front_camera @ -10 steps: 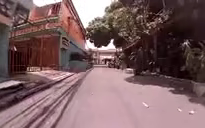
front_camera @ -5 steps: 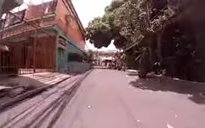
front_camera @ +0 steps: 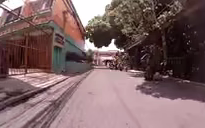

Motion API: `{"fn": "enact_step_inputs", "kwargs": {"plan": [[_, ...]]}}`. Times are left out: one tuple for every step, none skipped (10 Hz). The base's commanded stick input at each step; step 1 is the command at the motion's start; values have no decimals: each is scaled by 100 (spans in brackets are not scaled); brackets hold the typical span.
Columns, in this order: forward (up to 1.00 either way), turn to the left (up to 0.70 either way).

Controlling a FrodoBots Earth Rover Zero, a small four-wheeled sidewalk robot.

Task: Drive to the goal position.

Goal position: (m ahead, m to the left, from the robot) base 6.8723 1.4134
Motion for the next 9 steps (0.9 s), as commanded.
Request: {"fn": "enact_step_inputs", "kwargs": {"plan": [[100,0],[100,0],[100,0],[100,0],[100,0],[100,0],[100,0],[100,0],[100,0]]}}
